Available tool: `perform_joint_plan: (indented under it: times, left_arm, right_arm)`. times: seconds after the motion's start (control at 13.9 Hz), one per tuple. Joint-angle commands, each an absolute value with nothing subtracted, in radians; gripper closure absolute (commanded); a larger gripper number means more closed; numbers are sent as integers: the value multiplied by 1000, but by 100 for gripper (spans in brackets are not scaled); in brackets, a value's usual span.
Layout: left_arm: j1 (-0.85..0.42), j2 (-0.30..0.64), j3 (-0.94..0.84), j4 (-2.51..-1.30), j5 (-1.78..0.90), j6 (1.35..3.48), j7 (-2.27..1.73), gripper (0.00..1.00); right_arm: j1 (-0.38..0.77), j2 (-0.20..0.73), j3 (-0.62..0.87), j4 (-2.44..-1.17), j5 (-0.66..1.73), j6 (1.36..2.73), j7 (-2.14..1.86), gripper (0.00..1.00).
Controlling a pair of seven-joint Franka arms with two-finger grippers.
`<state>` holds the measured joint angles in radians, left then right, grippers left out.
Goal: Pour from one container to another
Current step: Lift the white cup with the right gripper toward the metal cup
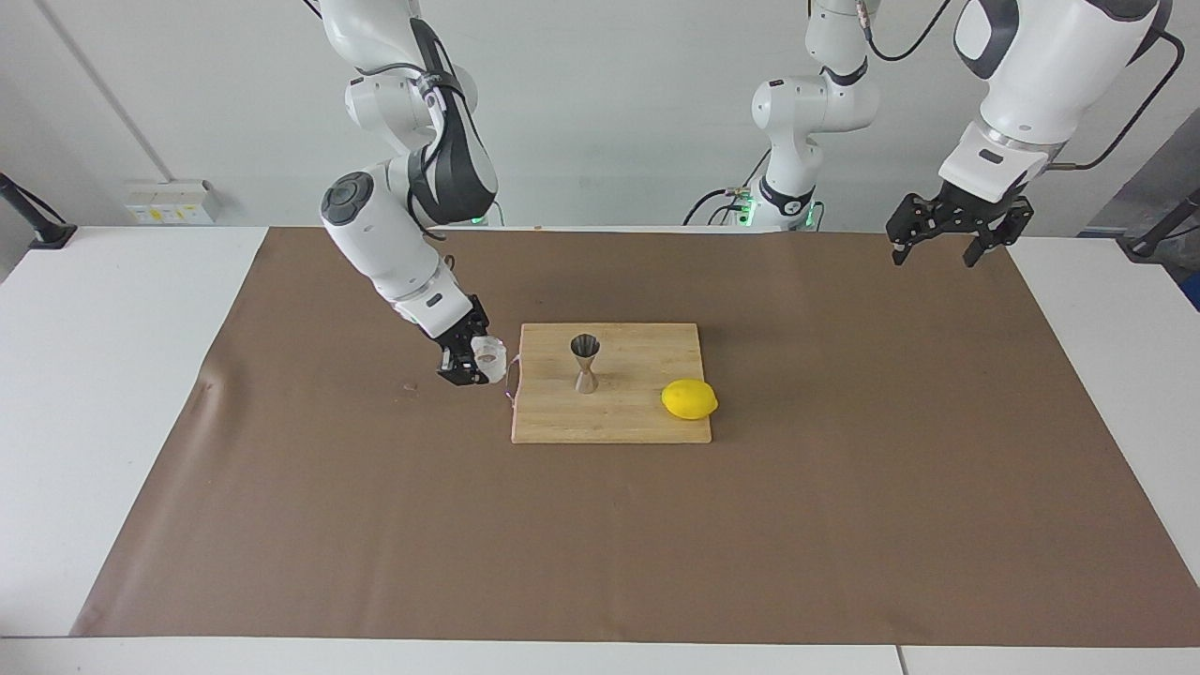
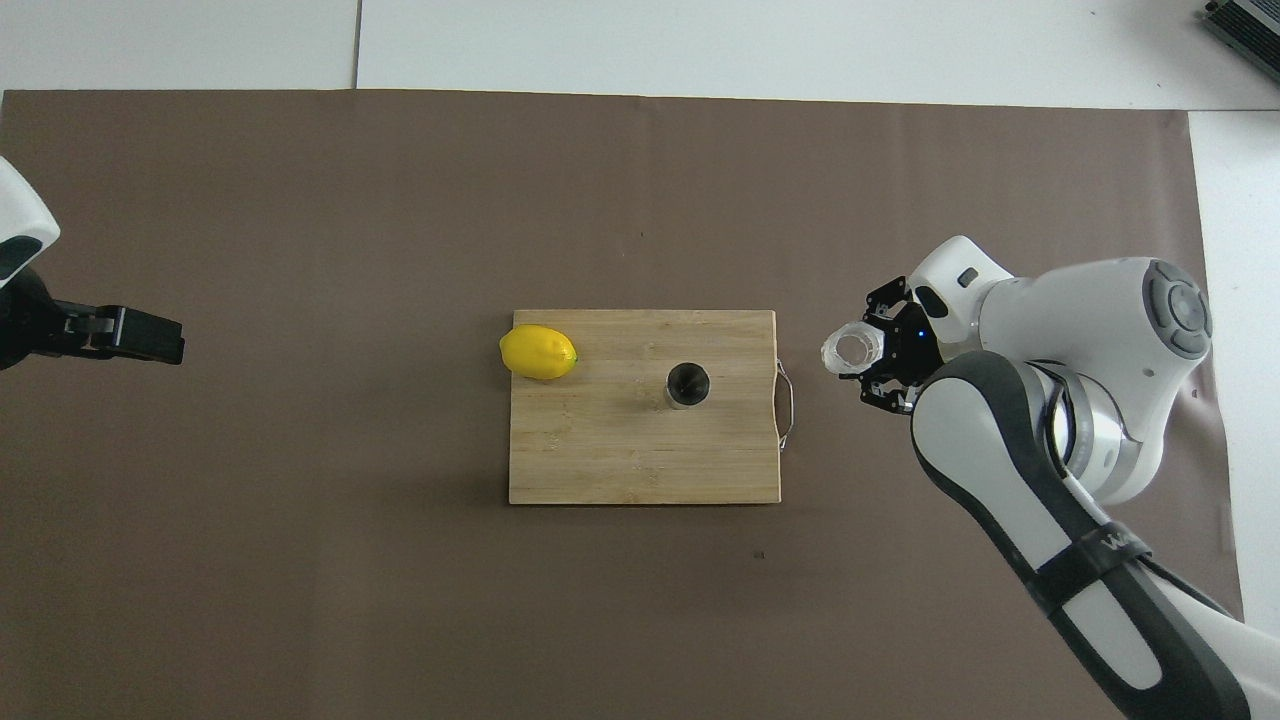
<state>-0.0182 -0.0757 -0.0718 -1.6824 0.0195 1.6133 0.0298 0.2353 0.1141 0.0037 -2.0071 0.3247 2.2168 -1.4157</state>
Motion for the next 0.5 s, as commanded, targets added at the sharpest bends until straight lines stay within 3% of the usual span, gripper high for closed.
perform_joint_plan:
  times: [0.0, 0.43]
  left_arm:
    - [-8, -100, -77, -1704, 11, 1615, 40, 0]
    - [-8, -100, -77, -1704, 11, 1615, 40, 0]
  right_arm:
    - [291, 124, 8, -1938, 223, 2165, -1277, 100]
    - [374, 140, 8, -1913, 75, 2164, -1128, 100]
